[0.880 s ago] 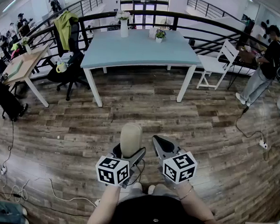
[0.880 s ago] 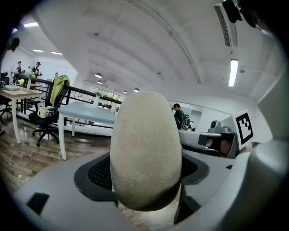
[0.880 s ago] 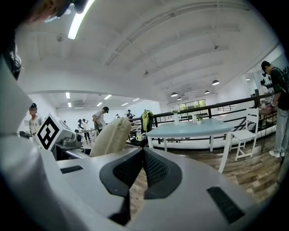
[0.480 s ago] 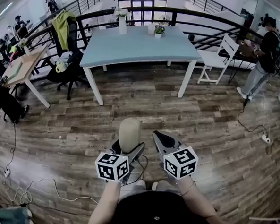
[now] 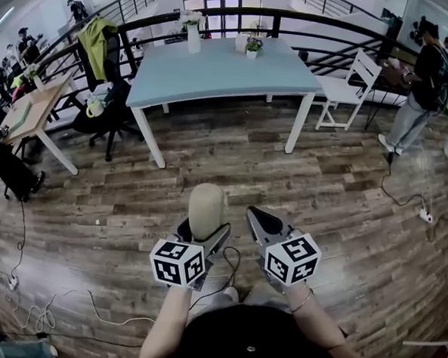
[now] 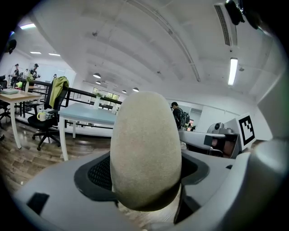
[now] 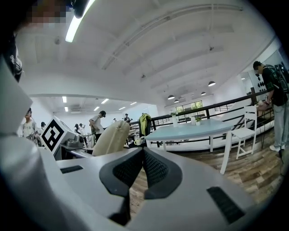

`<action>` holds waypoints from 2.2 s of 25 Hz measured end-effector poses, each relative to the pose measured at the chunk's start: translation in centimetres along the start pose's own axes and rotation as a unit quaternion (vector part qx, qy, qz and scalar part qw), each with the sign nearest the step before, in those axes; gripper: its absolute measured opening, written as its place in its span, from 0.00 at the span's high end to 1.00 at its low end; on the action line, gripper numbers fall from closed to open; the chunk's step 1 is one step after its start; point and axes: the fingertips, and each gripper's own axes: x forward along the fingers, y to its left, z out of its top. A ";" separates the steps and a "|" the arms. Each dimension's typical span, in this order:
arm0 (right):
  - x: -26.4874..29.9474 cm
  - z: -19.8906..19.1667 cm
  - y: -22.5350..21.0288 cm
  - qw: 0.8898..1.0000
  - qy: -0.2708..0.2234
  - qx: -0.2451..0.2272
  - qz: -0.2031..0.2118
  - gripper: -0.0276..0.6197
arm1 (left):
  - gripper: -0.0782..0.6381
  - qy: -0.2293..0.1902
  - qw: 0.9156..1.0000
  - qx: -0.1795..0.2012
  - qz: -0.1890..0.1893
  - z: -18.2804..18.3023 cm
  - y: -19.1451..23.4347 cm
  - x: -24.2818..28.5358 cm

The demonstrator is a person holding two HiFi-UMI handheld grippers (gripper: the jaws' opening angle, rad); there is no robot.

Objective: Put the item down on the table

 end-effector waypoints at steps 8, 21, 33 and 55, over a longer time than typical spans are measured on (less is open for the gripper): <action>1.4 -1.3 0.9 1.000 0.009 0.003 -0.011 0.95 | 0.34 0.003 1.000 -0.003 -0.010 -0.1 1.7 0.2; 7.9 -1.1 -5.8 0.999 0.018 0.025 -0.011 0.95 | 0.34 0.012 1.000 -0.011 -0.001 1.6 5.9 7.0; 19.1 4.1 -15.3 1.000 0.019 0.008 0.023 0.95 | 0.34 0.001 0.999 -0.020 0.026 8.6 12.0 18.3; 29.0 7.7 -25.1 0.999 0.022 0.014 0.046 0.94 | 0.34 -0.005 0.998 -0.036 0.045 15.1 18.2 30.1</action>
